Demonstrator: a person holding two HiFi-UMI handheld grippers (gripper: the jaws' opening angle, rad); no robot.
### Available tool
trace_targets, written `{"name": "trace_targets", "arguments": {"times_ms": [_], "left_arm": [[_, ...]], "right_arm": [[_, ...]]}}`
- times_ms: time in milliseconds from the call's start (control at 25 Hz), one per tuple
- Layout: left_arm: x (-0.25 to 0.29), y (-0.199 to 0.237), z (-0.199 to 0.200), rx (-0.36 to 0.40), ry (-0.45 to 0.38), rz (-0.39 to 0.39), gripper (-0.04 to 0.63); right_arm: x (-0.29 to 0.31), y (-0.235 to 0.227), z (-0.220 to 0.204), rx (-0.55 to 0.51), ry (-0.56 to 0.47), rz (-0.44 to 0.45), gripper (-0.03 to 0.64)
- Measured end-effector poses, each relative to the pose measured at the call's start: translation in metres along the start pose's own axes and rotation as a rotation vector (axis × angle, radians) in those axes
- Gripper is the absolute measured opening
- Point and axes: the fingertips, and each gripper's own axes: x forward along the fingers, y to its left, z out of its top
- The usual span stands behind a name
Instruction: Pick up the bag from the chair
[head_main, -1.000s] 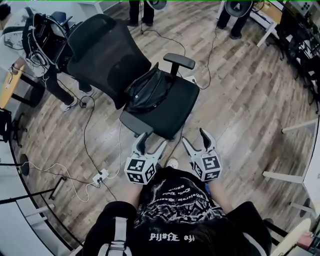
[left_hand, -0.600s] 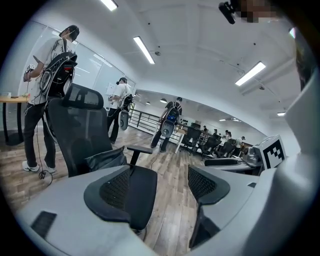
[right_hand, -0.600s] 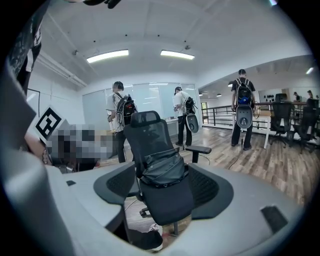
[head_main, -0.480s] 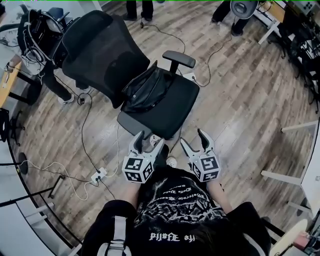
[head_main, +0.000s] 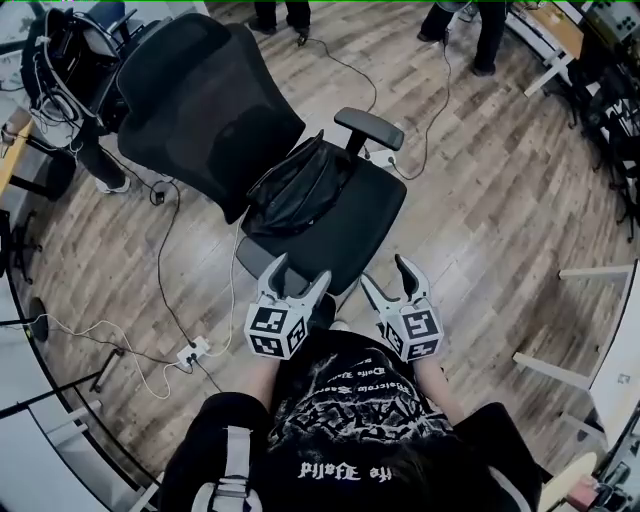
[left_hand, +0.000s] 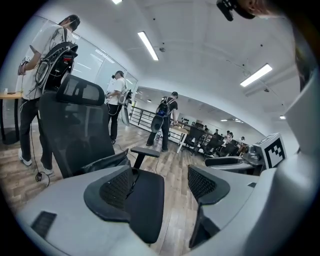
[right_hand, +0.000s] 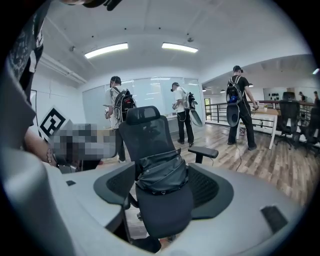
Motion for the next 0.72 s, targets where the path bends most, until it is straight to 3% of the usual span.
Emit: {"name": "trace_targets", "arguments": {"times_ms": [320,720], "left_arm": [[0.041,0.062,0.041,0.017,0.011,-0.003,0.37],[0.068,0.115,0.057,0.0,0.024,-0.032,0.37]], "right_arm": [[0.084,0.006,0.044,-0.029,-0.002,0.055,0.33],[0.147,0.02,0.052,-0.056,0.059,0.089,0.33]]}}
